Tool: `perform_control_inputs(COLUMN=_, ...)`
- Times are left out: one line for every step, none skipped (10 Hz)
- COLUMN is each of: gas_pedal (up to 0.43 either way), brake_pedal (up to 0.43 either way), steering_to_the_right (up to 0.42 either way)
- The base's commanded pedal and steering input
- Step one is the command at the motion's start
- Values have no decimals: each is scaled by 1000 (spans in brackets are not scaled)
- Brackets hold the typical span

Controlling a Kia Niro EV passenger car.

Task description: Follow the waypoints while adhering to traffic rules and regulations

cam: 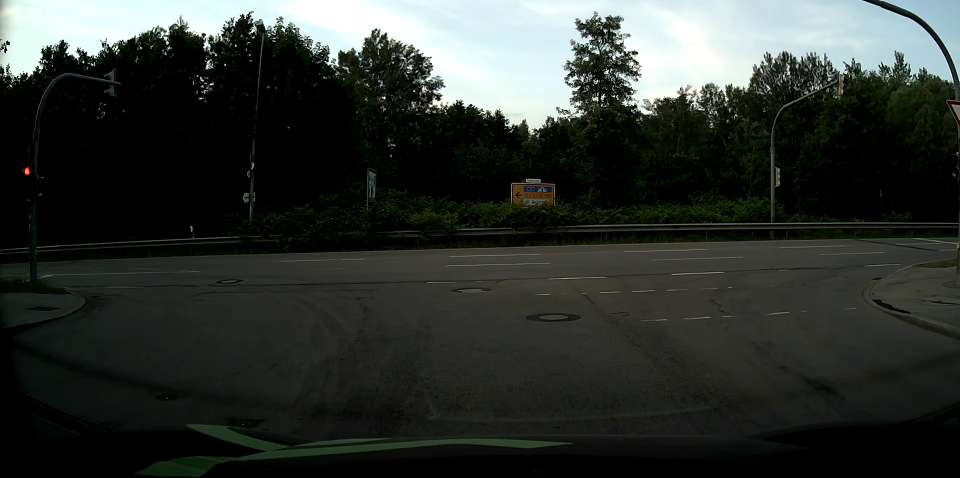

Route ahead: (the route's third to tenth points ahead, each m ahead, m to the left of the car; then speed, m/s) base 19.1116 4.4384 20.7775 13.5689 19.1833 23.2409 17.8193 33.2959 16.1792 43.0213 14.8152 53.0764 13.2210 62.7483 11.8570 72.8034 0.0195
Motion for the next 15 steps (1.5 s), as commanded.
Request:
perform_control_inputs(gas_pedal=0, brake_pedal=311, steering_to_the_right=-2)
perform_control_inputs(gas_pedal=0, brake_pedal=311, steering_to_the_right=-2)
perform_control_inputs(gas_pedal=0, brake_pedal=311, steering_to_the_right=-2)
perform_control_inputs(gas_pedal=0, brake_pedal=311, steering_to_the_right=-2)
perform_control_inputs(gas_pedal=0, brake_pedal=311, steering_to_the_right=-2)
perform_control_inputs(gas_pedal=0, brake_pedal=311, steering_to_the_right=-2)
perform_control_inputs(gas_pedal=0, brake_pedal=311, steering_to_the_right=-2)
perform_control_inputs(gas_pedal=0, brake_pedal=311, steering_to_the_right=-2)
perform_control_inputs(gas_pedal=0, brake_pedal=311, steering_to_the_right=-2)
perform_control_inputs(gas_pedal=0, brake_pedal=311, steering_to_the_right=-2)
perform_control_inputs(gas_pedal=0, brake_pedal=311, steering_to_the_right=-2)
perform_control_inputs(gas_pedal=0, brake_pedal=311, steering_to_the_right=-2)
perform_control_inputs(gas_pedal=0, brake_pedal=311, steering_to_the_right=-2)
perform_control_inputs(gas_pedal=0, brake_pedal=311, steering_to_the_right=-2)
perform_control_inputs(gas_pedal=0, brake_pedal=311, steering_to_the_right=-2)
